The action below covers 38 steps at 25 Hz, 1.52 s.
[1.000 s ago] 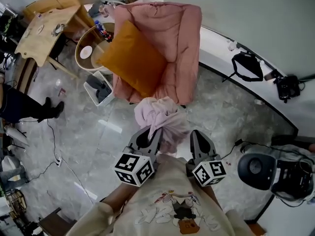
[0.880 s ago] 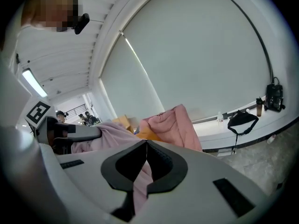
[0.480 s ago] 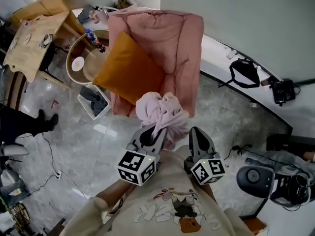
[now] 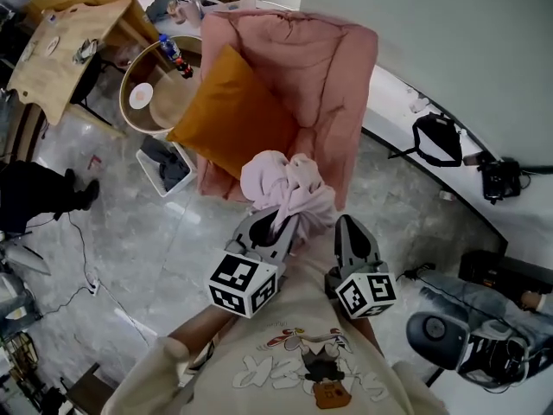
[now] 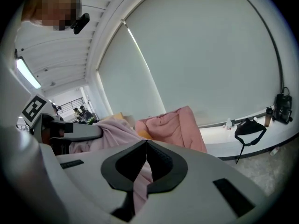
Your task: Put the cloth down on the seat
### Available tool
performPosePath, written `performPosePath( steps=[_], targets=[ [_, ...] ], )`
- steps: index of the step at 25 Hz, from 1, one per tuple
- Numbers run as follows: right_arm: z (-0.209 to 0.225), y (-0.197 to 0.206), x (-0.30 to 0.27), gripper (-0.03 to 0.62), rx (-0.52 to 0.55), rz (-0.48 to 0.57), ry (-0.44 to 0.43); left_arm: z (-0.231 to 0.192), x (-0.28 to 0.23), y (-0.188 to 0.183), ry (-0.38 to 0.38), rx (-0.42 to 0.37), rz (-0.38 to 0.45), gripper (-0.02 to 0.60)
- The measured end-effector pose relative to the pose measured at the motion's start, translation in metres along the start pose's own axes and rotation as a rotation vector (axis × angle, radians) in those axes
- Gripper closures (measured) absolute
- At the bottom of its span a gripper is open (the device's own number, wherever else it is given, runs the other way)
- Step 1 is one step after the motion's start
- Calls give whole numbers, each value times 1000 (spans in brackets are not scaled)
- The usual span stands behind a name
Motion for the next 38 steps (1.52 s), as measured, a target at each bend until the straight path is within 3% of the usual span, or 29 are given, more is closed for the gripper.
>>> performPosePath(
  steps=[7,12,17,25,32,38],
  targets=[
    [5,-9,-29,576,19,-46,-83,-10,-19,-7,-56,39,1,525],
    [14,-7,-51,576,35,-44,-126,-23,-36,-3,-85,12,-28,525],
    [32,12,-70,576,58,-105,-156,-30,-59,11,-106,-2,-44,525],
    [55,32,-103,576,97,-175,-176,-54,-92,37,-161,0,-67,524],
    [73,60,-140,574,135,-231,-168,-85,-116,55,-180,50,-57,524],
    [74,78,-168,574,162,-228,-161,-105,-134,74,-167,31,-83,525]
  ],
)
Point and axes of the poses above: the fingertips, and each gripper's own axes: x backward along the fingers, z to its right, y out of its underside, the point moved 2 cm from there along x, backward along the fingers, and after that the axes turned 14 degrees about y, right-handed, at the moved point
